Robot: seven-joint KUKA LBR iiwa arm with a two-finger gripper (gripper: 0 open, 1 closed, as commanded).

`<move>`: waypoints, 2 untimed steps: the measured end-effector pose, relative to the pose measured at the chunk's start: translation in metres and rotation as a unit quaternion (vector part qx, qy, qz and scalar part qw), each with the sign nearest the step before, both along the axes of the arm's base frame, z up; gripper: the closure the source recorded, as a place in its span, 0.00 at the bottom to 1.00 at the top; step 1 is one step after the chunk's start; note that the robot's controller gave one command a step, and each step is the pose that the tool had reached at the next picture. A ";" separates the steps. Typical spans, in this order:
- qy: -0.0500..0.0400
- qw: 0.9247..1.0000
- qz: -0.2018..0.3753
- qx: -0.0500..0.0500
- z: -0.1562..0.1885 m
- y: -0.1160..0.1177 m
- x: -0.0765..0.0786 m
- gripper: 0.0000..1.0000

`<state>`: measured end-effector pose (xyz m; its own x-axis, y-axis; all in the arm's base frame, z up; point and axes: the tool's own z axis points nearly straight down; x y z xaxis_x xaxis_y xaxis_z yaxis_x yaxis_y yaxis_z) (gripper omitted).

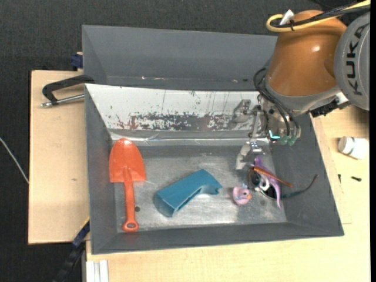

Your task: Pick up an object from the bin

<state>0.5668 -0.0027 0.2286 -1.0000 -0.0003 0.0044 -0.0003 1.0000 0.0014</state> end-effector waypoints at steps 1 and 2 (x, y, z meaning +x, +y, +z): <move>-0.004 1.000 0.000 0.000 0.004 0.000 0.001 0.00; -0.005 0.998 0.067 0.000 -0.129 0.097 -0.028 1.00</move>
Offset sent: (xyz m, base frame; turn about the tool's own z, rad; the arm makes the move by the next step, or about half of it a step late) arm -0.0291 0.0960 -0.1298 -0.1337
